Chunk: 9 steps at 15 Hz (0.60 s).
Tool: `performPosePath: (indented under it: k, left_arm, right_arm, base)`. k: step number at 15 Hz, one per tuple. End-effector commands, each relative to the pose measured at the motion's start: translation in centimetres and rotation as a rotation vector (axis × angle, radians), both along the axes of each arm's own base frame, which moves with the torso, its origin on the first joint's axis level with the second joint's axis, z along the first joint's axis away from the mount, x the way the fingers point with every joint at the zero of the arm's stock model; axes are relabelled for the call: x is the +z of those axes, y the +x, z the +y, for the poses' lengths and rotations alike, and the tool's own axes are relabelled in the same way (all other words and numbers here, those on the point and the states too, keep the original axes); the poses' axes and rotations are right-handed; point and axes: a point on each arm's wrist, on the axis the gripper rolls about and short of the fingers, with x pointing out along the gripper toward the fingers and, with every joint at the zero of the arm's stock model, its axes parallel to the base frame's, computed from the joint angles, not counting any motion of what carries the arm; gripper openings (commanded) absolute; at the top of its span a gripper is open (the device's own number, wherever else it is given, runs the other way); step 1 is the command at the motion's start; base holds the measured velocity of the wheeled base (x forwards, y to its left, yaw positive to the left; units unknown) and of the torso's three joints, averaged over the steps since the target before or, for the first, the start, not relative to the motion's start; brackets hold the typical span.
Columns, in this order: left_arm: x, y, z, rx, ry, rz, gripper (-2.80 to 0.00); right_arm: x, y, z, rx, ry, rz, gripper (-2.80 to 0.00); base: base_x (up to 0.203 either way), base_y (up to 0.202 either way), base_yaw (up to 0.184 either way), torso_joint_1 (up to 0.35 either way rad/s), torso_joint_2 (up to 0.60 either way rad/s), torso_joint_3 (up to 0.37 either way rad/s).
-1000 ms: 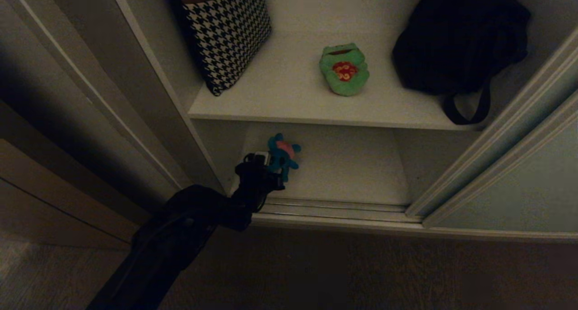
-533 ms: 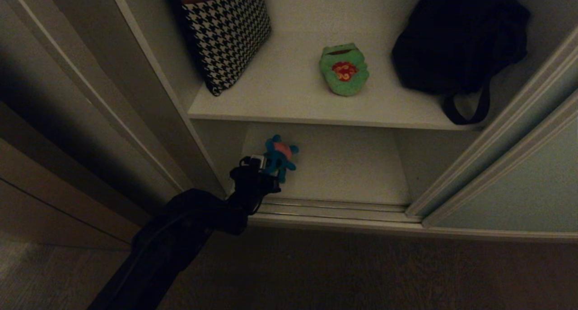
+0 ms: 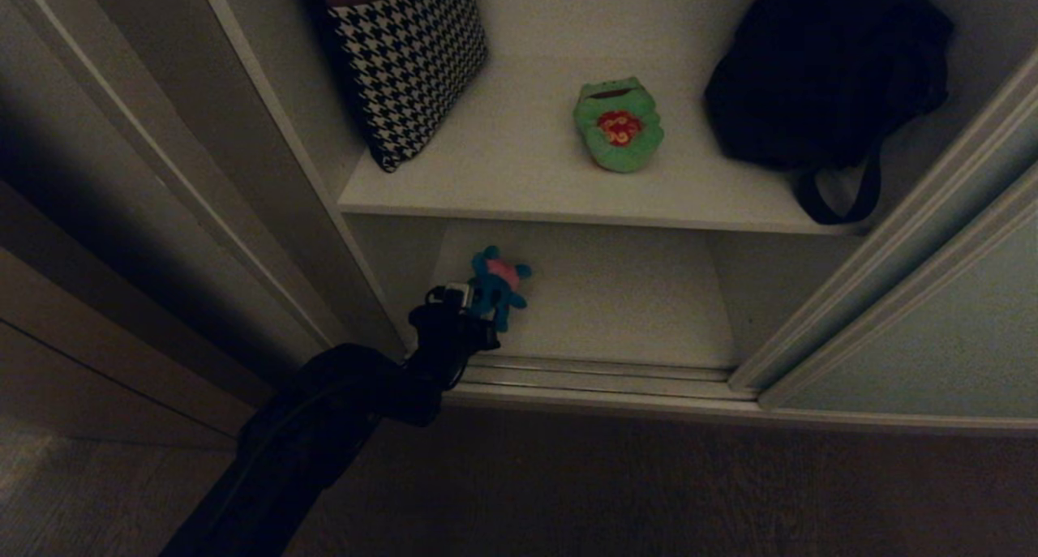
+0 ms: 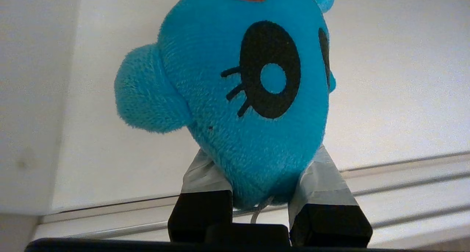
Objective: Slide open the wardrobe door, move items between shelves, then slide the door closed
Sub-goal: Place the blue doll on the lower shelf
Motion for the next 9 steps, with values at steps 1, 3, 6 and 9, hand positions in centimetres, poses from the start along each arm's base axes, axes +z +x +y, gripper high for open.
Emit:
performPosePath:
  k: [1,3,6,9]
  left_arm:
    - [-0.03,-0.03,-0.07,-0.009,-0.004,0.000,-2.80]
    - [-0.07,-0.03,-0.08,-0.008,0.002,0.003,-2.80]
    - [0.05,-0.02,-0.07,-0.007,0.008,0.002,-2.80]
    - [0.03,-0.04,-0.14,-0.002,0.010,0.003,-2.80]
  right_arm:
    - [-0.01,0.00,0.00,0.000,-0.001,0.000,-2.80]
    - [-0.06,0.01,0.00,0.000,0.000,0.002,-2.80]
    - [-0.01,0.00,0.00,0.000,-0.001,0.000,-2.80]
    - [-0.01,0.00,0.00,0.001,0.000,0.000,-2.80]
  base:
    - [0.000,0.000,0.000,0.000,0.00,0.000]
    - [0.063,0.000,0.000,-0.001,0.00,0.004]
    - [0.188,0.000,0.002,0.005,0.00,0.001]
    - [0.042,0.000,0.000,0.003,0.00,0.003]
